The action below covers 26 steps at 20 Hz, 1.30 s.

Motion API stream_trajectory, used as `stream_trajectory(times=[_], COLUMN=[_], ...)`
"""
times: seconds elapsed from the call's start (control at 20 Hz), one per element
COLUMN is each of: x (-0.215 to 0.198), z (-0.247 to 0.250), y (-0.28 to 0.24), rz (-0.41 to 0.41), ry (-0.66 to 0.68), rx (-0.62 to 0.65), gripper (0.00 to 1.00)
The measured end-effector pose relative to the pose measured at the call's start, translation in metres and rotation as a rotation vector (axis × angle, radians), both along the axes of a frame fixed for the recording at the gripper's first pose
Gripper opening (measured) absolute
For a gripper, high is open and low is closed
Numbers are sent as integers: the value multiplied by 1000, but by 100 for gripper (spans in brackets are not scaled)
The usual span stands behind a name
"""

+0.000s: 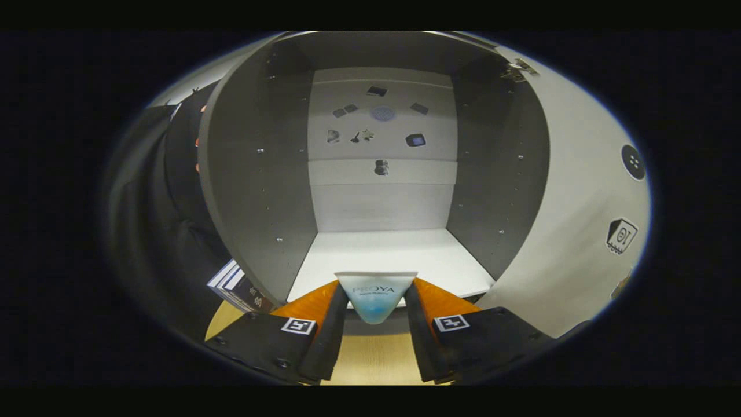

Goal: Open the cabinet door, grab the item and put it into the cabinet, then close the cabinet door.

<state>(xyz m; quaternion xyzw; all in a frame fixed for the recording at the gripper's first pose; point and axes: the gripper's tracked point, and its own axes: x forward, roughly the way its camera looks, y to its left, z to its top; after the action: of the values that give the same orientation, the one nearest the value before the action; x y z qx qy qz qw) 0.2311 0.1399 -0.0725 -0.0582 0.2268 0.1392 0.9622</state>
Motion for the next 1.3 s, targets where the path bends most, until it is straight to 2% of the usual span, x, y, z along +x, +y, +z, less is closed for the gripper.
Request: stream_trajectory(times=[0.35,0.8,0.9,1.05,1.3], x=[38,54,53,46,16], z=[-39,-43,-36,-22,6], y=[17,18,17,13,-3], rz=[33,20,13,11,-14], ry=[108,91,66,21,-64], rx=[-12,-19,-15,-3,24], gripper=[61,64,74,98,100])
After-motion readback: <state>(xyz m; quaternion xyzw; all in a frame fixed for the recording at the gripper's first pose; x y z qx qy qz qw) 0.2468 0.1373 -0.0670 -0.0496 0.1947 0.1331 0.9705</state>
